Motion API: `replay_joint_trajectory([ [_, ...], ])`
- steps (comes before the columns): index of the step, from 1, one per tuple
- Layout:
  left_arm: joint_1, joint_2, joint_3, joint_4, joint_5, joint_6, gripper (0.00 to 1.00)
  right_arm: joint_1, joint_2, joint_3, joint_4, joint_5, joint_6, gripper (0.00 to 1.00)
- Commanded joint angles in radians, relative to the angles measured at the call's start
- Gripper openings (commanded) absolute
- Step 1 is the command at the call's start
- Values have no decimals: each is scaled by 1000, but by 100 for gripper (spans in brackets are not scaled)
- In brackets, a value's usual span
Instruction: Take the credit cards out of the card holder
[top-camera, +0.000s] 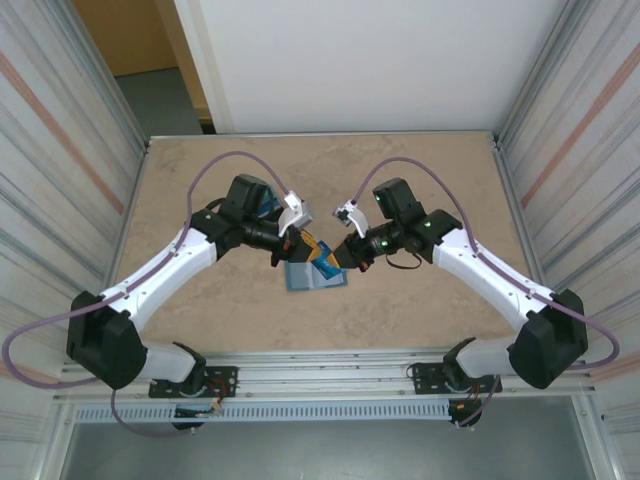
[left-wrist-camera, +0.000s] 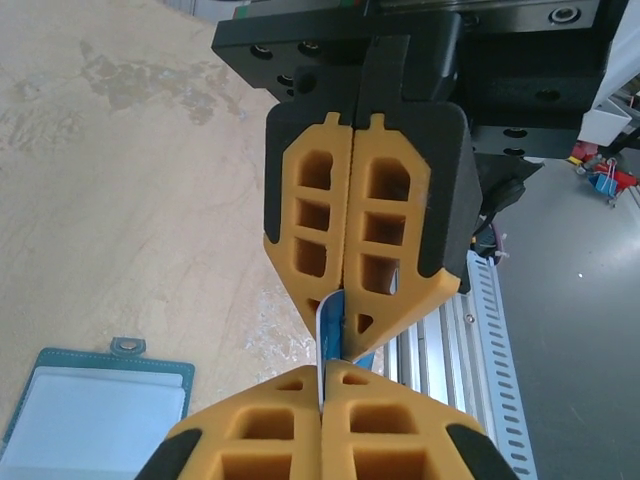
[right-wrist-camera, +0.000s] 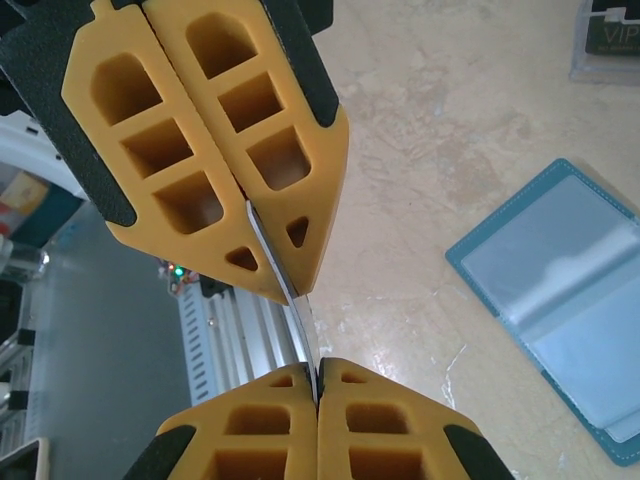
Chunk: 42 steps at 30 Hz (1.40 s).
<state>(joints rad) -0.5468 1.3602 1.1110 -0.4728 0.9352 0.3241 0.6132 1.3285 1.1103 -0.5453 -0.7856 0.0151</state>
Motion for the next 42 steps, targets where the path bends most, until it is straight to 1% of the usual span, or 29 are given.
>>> replay_joint_trajectory([
  [1, -4, -30, -14, 20, 16, -22, 0, -15, -11, 33, 48, -29, 11, 20],
  [3, -4, -54, -36, 54, -10, -53, 0, -33, -24, 16, 88, -24, 47, 39],
  [4, -4, -69, -53, 81, -36, -83, 0, -47, -36, -1, 118, -25, 69, 45],
  [7, -4, -130, -106, 185, -123, -187, 0, -95, -91, -76, 234, -45, 158, 55],
  [9, -2, -184, -153, 283, -177, -285, 0, -126, -129, -142, 366, -52, 248, 57],
  [11, -3, -238, -214, 412, -236, -407, 0, -141, -162, -203, 489, -24, 341, 59],
  [13, -4, -291, -286, 558, -288, -546, 0, -142, -180, -243, 585, 16, 428, 60],
  [16, -4, -347, -383, 728, -364, -704, 0, -139, -191, -295, 735, 14, 523, 60],
  [19, -8, -371, -419, 790, -391, -784, 0, -126, -185, -308, 818, 7, 570, 61],
  [24, -44, -398, -416, 799, -447, -806, 0, -64, -132, -280, 842, 16, 559, 61],
  [29, -45, -415, -423, 830, -472, -840, 0, -28, -79, -258, 914, -1, 579, 57],
  [32, -44, -419, -427, 837, -477, -853, 0, -20, -56, -248, 961, -11, 601, 52],
  [37, -44, -419, -446, 869, -473, -882, 0, -20, -39, -237, 1038, -32, 638, 31],
  [41, -42, -418, -446, 852, -470, -886, 0, -24, -47, -225, 1040, -42, 637, 9],
  [42, -43, -418, -444, 843, -467, -884, 0, -25, -52, -223, 1034, -46, 633, 5],
])
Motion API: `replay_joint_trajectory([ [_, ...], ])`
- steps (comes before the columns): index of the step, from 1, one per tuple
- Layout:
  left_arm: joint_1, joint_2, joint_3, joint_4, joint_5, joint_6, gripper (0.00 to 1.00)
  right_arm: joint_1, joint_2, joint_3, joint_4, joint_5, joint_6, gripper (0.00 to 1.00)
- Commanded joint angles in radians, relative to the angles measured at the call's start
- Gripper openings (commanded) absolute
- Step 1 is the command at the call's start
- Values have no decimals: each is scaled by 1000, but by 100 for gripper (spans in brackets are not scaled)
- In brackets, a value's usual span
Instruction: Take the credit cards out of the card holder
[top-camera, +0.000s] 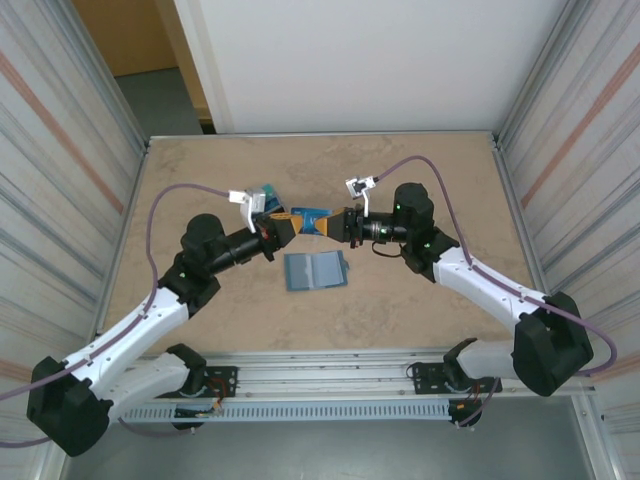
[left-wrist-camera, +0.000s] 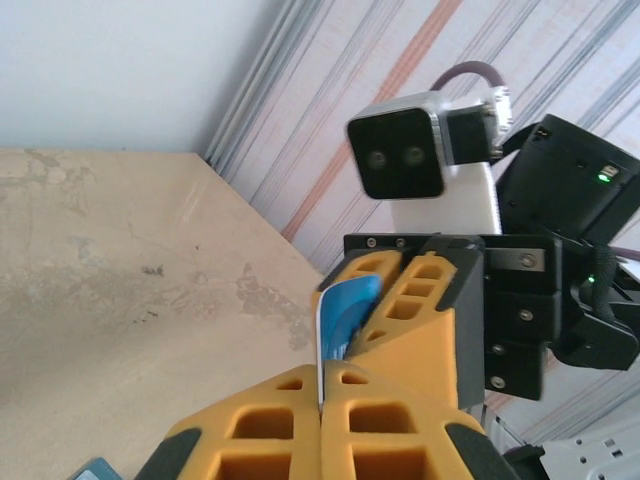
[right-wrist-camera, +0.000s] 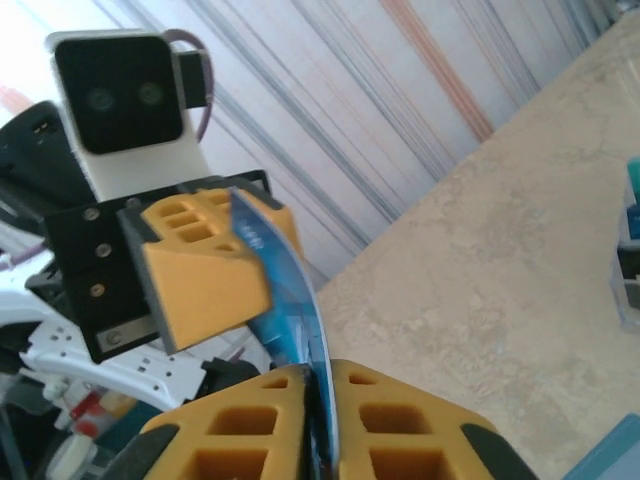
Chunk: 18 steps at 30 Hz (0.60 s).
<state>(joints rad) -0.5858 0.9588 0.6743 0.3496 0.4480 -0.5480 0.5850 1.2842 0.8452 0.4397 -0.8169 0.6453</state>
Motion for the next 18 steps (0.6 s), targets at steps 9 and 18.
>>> replay_joint_trajectory([
  [9, 91, -34, 158, -317, 158, 219, 52, -12, -83, 149, -430, -3, -304, 0],
  [18, 106, 76, 453, -810, 305, 629, 66, -10, -85, 281, -854, -19, -591, 0],
])
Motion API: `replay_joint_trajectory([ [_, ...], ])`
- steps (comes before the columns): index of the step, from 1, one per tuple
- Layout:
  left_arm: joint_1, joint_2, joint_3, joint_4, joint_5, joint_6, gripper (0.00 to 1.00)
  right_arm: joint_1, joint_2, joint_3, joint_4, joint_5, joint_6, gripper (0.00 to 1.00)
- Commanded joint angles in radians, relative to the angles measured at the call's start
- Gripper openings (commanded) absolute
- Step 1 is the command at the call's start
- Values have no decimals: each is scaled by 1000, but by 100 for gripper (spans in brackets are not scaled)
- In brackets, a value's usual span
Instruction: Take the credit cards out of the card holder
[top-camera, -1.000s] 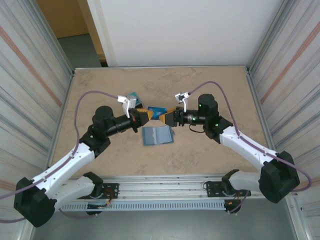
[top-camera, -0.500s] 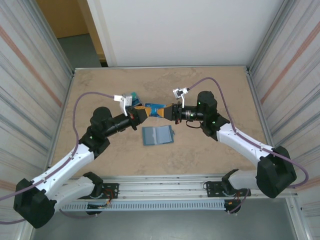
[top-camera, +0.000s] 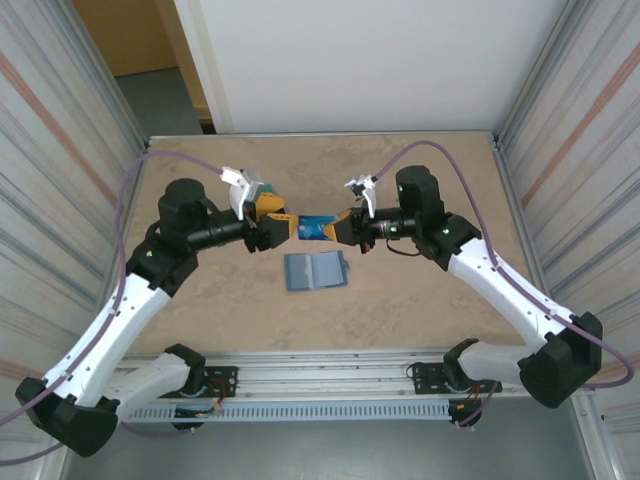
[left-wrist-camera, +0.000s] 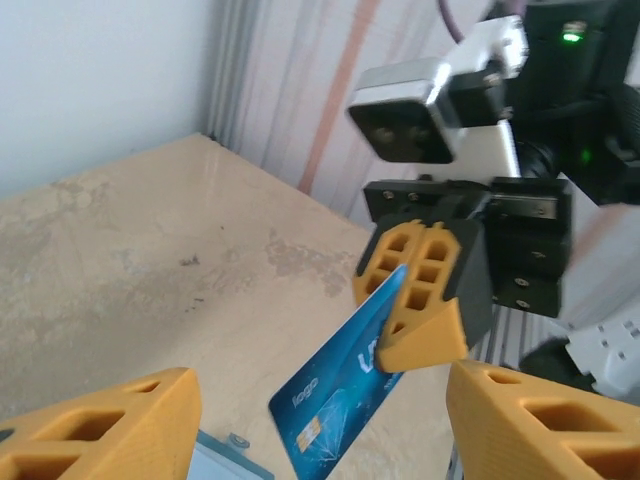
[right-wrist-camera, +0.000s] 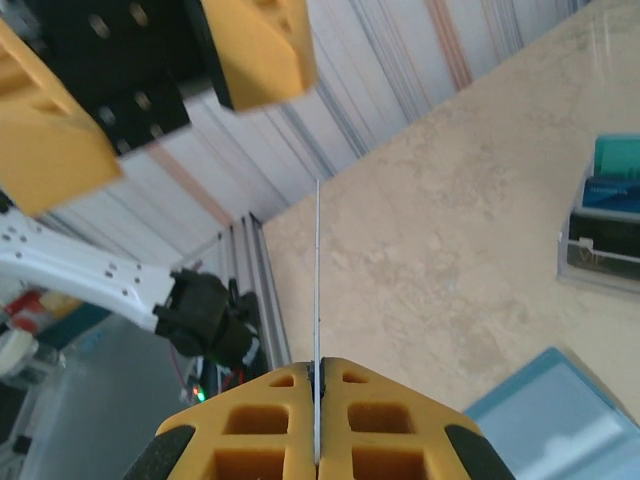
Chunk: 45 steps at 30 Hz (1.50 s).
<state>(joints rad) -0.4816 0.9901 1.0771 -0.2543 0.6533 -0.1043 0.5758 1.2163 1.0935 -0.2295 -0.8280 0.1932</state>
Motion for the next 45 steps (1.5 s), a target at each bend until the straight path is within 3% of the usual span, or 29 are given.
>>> replay_joint_trajectory([
  [1, -1, 64, 67, -228, 117, 207, 66, -1, -17, 38, -197, -16, -151, 0],
  [9, -55, 191, 165, -302, 196, 301, 64, 18, 22, 76, -264, -39, -204, 0],
  [23, -132, 347, 270, -512, 181, 470, 52, 47, 59, 96, -288, -67, -234, 0],
  [26, -138, 366, 277, -529, 166, 473, 40, 53, 68, 98, -287, -67, -233, 0],
  [33, -137, 372, 273, -543, 137, 488, 0, 56, 66, 94, -289, -52, -233, 1],
  [37, -131, 360, 258, -527, 86, 482, 0, 50, 56, 88, -289, -18, -224, 15],
  [39, -111, 350, 243, -508, 65, 471, 0, 40, 49, 82, -289, 6, -214, 31],
  [42, -60, 327, 214, -466, 12, 446, 0, 15, 26, 57, -262, 43, -175, 47],
  [45, 3, 311, 166, -431, -90, 468, 0, -7, 7, 29, -223, 82, -112, 53],
])
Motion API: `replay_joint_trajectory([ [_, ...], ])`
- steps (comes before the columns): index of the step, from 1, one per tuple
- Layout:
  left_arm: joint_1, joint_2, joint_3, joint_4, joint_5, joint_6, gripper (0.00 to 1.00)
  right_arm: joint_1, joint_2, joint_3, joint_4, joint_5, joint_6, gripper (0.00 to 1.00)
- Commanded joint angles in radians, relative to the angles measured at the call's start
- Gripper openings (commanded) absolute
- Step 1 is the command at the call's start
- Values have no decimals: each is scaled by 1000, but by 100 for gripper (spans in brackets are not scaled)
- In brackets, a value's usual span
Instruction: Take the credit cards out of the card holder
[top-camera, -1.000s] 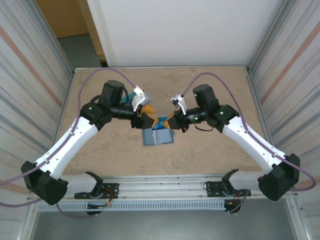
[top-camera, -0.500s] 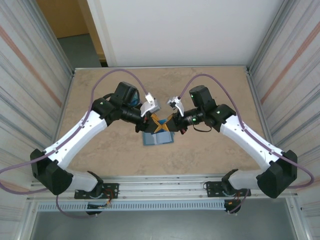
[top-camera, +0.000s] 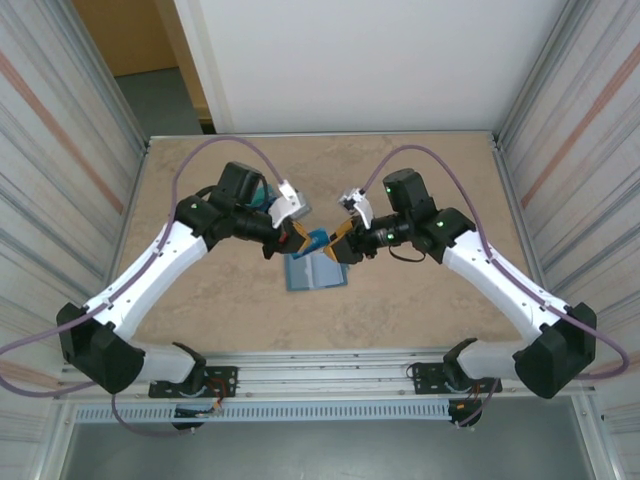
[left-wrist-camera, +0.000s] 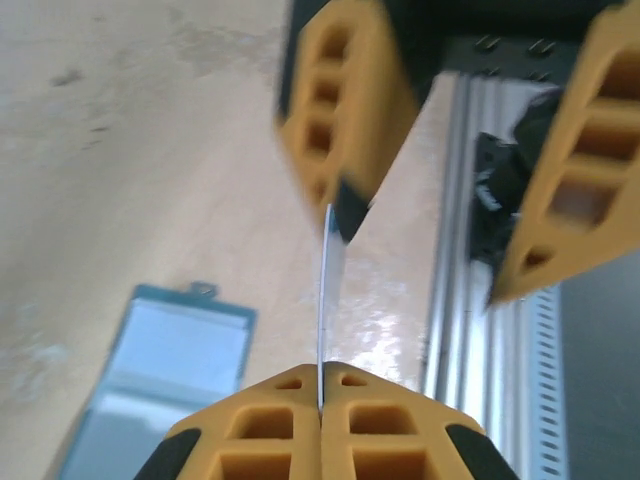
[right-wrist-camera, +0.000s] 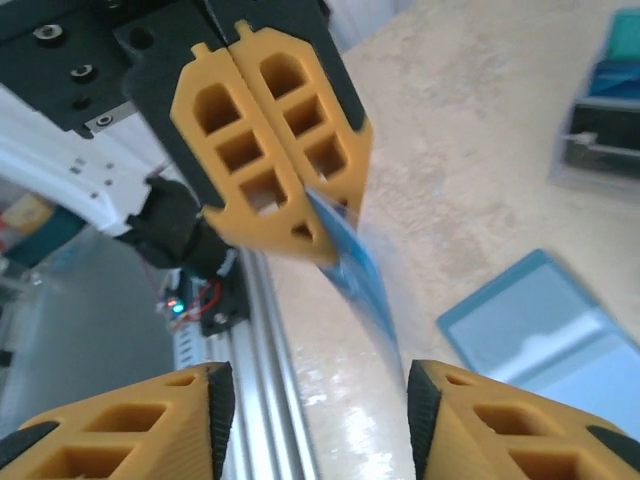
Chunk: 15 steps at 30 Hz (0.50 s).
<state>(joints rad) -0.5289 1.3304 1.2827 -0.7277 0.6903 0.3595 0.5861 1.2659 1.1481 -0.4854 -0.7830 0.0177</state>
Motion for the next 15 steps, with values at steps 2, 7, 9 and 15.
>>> replay_joint_trajectory([
  [2, 95, -34, -70, 67, -201, 33, 0, -23, -54, -47, 61, 67, 111, 57],
  [7, 178, 0, -102, 152, -411, 90, 0, -23, -72, -101, 124, 179, 214, 62],
  [9, 197, 34, -92, 172, -451, 146, 0, -24, -68, -121, 153, 233, 261, 64],
  [15, 292, 162, -11, 189, -420, 261, 0, -22, -47, -131, 161, 398, 347, 75],
])
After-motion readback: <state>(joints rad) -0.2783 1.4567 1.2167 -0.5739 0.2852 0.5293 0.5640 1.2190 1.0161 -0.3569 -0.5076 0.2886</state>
